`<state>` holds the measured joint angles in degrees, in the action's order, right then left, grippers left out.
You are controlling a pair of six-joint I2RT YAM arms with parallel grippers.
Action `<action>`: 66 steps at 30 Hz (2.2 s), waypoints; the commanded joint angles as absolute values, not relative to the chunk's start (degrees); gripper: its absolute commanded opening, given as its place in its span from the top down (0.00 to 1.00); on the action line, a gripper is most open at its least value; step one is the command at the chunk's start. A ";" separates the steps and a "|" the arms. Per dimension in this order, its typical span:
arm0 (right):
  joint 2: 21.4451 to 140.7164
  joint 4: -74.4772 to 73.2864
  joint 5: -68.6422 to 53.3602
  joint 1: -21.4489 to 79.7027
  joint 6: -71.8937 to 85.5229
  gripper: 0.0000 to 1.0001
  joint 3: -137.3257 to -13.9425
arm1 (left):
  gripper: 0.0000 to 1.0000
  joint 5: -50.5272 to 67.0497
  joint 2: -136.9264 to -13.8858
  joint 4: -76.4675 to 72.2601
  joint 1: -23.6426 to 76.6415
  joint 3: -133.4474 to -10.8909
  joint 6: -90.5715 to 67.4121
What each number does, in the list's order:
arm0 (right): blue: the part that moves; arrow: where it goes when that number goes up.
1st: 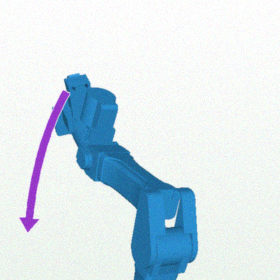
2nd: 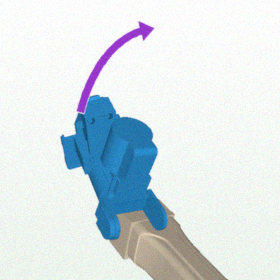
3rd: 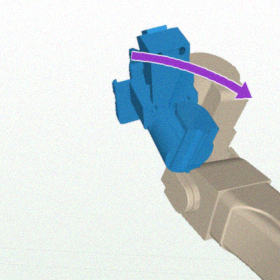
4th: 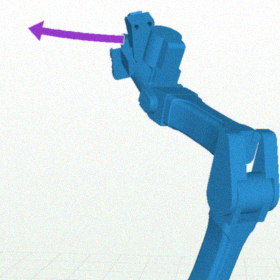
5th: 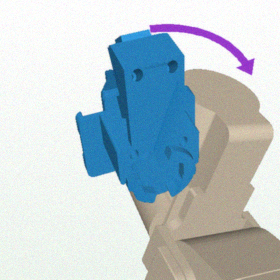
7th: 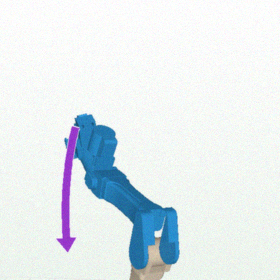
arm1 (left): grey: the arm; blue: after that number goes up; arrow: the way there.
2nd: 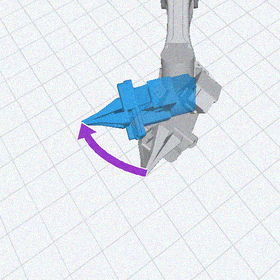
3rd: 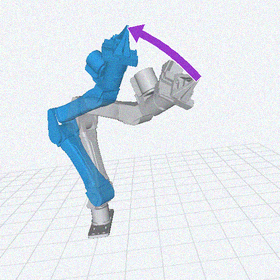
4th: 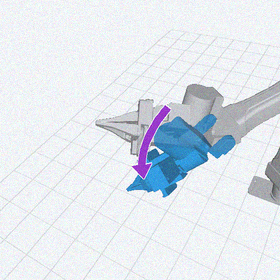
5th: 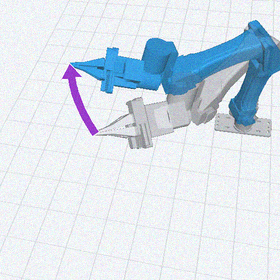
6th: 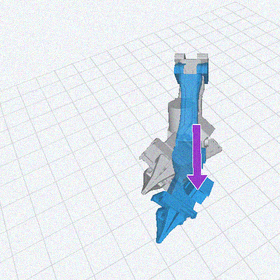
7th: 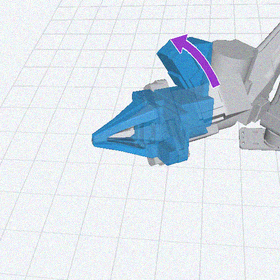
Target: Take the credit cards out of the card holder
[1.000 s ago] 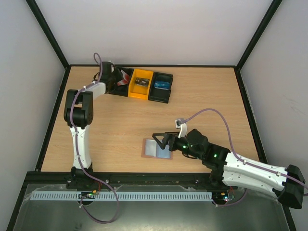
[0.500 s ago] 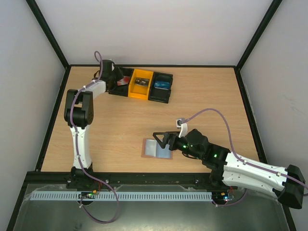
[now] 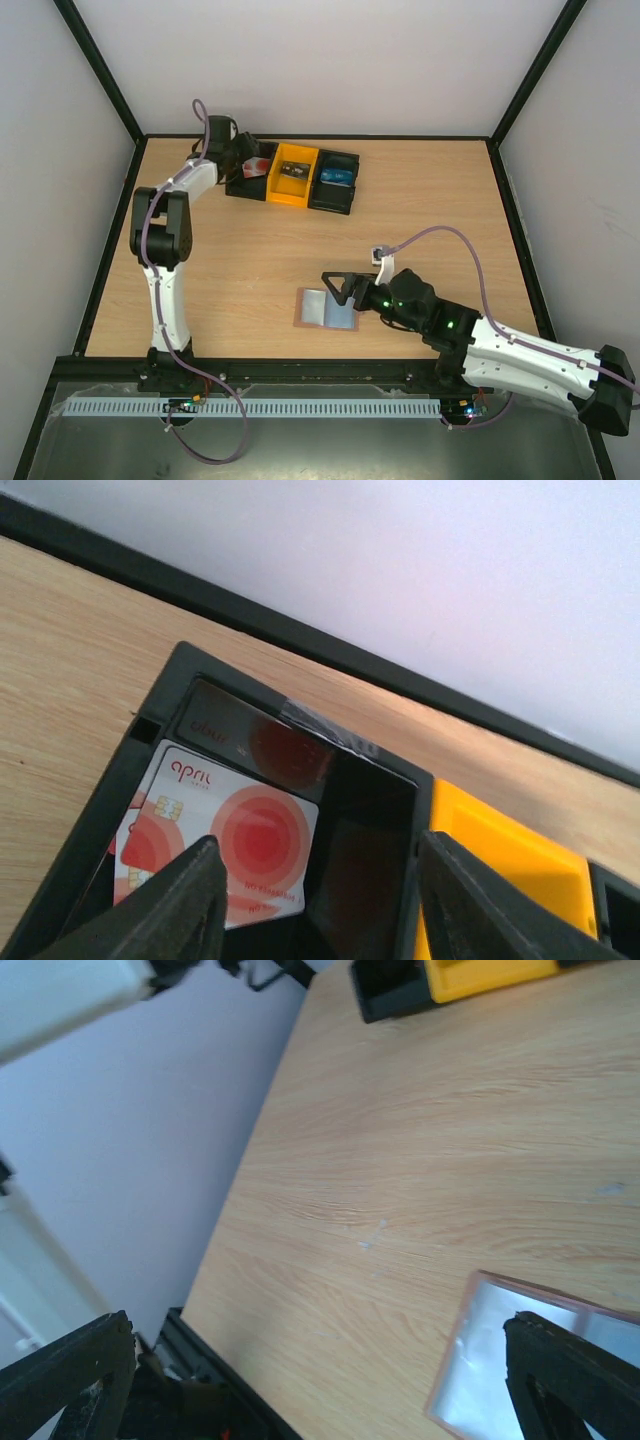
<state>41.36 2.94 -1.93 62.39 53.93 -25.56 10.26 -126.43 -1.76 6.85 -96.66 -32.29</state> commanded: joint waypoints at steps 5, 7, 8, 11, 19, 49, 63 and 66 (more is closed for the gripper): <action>46.02 -8.19 5.75 62.77 56.97 0.02 -29.36 | 0.29 12.12 -112.70 7.27 6.94 -91.00 -33.06; 47.36 -12.34 10.31 62.71 58.36 0.02 -31.12 | 0.18 12.48 -108.37 8.44 7.14 -87.09 -33.41; 48.24 -14.46 11.87 62.75 58.36 0.02 -32.43 | 0.11 12.77 -106.00 8.47 7.55 -84.32 -33.27; 50.39 -19.27 15.29 62.69 57.89 0.02 -36.11 | 0.00 13.09 -96.51 8.88 8.87 -76.02 -32.13; 49.16 -27.19 27.82 62.67 58.15 0.02 -41.30 | 0.00 21.46 -75.72 15.24 10.72 -61.42 -27.82; 31.39 -20.16 24.53 62.67 55.90 0.02 -37.55 | 0.00 35.68 -29.58 20.47 11.58 -39.10 -29.61; 25.41 -21.74 27.49 62.70 56.62 0.02 -35.11 | 0.00 33.75 -31.89 20.00 11.60 -36.65 -29.55; 25.41 -21.57 27.26 62.66 56.63 0.02 -34.69 | 0.00 33.12 -31.79 19.80 11.60 -36.60 -29.53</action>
